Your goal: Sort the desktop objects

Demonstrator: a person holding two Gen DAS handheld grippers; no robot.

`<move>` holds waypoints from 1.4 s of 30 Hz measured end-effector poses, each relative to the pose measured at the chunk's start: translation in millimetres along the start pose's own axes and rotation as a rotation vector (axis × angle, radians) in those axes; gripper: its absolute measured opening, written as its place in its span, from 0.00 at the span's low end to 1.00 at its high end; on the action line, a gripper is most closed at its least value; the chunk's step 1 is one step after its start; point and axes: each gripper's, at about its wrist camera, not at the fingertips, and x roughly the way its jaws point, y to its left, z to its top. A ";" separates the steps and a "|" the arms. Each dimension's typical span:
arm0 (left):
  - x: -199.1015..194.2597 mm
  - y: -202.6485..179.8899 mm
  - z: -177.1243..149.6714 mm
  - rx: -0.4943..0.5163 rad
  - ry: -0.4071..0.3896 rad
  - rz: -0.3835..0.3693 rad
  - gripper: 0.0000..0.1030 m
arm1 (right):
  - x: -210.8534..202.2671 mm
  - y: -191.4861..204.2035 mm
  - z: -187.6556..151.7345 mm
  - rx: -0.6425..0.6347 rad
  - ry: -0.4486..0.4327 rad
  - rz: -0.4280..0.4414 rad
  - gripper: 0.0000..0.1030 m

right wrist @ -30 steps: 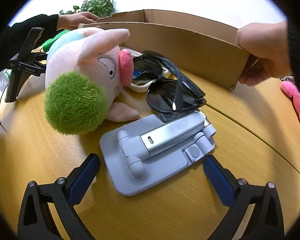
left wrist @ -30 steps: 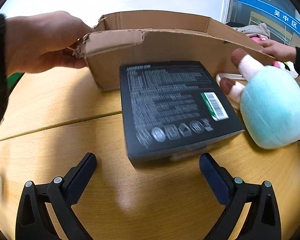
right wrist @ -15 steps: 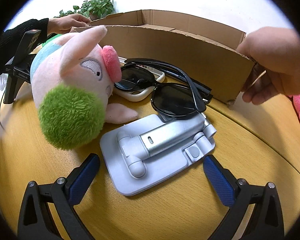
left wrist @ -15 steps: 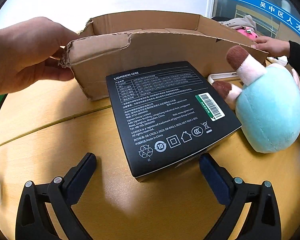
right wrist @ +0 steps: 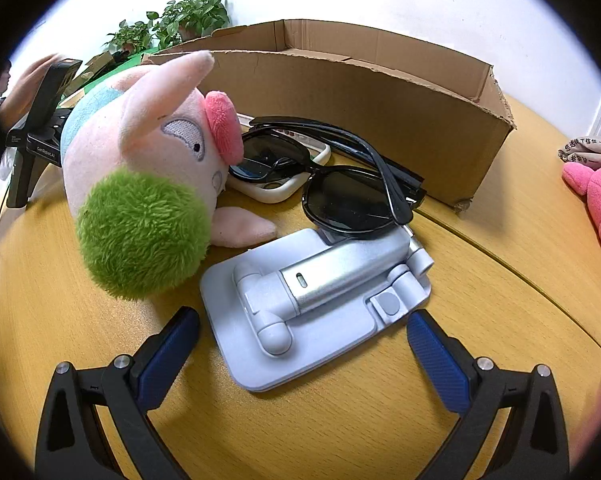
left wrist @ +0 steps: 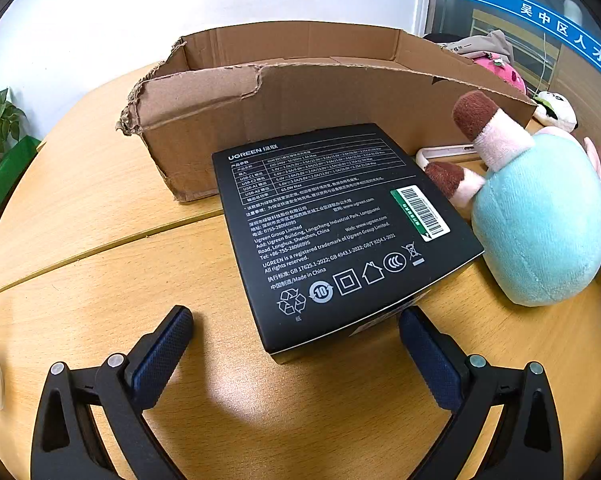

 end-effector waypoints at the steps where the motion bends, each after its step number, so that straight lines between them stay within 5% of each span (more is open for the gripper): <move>1: -0.1 -0.2 0.0 0.000 0.000 0.001 1.00 | 0.1 0.2 0.3 0.000 0.000 0.000 1.00; 20: -9.7 10.8 -13.0 -0.031 -0.001 0.023 1.00 | -13.9 -5.9 -26.8 0.105 0.000 -0.077 1.00; 42: -12.5 17.7 -18.1 -0.072 -0.002 0.055 1.00 | -9.0 6.2 -11.3 0.121 0.000 -0.091 1.00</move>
